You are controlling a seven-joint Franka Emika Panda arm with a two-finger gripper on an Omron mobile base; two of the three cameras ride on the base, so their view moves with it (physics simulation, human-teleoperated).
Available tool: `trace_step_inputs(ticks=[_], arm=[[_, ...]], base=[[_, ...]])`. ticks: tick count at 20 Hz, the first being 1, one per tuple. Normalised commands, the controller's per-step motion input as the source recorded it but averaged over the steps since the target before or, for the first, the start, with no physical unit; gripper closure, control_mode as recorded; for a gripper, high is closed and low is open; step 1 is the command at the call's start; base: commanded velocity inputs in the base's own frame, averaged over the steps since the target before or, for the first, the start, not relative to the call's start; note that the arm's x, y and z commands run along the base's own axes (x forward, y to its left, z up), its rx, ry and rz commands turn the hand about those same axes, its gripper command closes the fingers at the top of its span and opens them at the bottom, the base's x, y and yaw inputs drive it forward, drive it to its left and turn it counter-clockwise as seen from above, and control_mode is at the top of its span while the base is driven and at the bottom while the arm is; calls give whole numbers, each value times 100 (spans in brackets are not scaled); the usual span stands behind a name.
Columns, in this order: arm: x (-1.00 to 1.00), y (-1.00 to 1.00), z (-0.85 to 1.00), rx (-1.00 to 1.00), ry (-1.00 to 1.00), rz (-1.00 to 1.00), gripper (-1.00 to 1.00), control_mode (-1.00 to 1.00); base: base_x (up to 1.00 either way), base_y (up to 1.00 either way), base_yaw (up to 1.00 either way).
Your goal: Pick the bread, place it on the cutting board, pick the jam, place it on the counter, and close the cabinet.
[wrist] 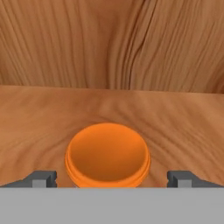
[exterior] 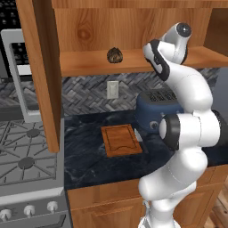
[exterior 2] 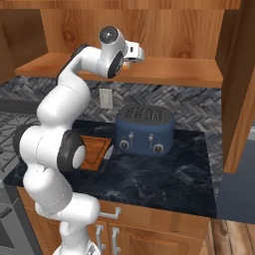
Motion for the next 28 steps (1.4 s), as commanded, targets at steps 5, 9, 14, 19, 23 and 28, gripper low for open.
trace_step_inputs(ticks=[5,9,14,19,23,28], arm=[[9,-1,-12,0,0,0,-100,-100],[11,0,-6,0,0,0,-100,-100],[13,0,-5,0,0,0,-100,-100],[14,0,-2,0,0,0,-100,-100],[14,0,-3,0,0,0,-100,-100],[3,0,-1,0,0,0,100,-100]], base=[[0,0,0],[0,0,0],[0,0,0],[0,0,0],[0,0,0],[0,0,0]])
